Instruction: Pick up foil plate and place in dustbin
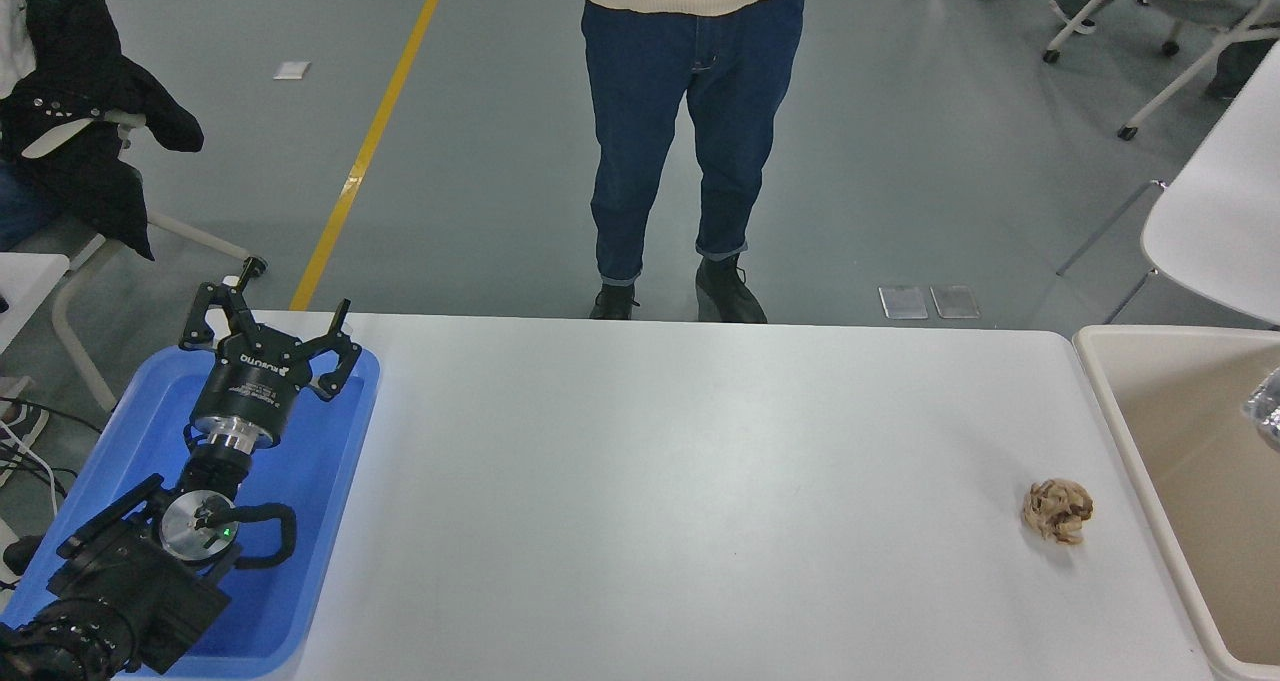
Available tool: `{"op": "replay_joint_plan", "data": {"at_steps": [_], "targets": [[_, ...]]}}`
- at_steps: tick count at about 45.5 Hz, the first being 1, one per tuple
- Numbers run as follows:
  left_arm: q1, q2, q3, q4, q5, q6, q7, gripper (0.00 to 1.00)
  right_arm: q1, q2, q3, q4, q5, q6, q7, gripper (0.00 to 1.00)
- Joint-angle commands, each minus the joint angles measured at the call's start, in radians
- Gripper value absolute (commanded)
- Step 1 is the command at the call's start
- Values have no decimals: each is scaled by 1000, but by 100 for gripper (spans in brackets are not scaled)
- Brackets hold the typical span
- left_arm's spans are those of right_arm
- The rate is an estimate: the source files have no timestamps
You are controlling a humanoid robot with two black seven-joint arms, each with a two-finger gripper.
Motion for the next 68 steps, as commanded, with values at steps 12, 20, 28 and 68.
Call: {"op": "replay_joint_plan", "data": {"at_steps": [12, 20, 28, 68], "targets": [[0, 0, 0, 0, 0, 0, 0, 100, -219, 151, 35, -49, 0, -487, 1, 0], [0, 0, 0, 0, 0, 0, 0, 100, -219, 155, 36, -50, 0, -498, 3, 0], [0, 0, 0, 1, 0, 0, 0, 100, -224, 154, 35, -55, 0, -638, 3, 100], [0, 0, 0, 1, -3, 0, 0, 100, -1, -58, 79, 447, -10, -690, 3, 100]]}}
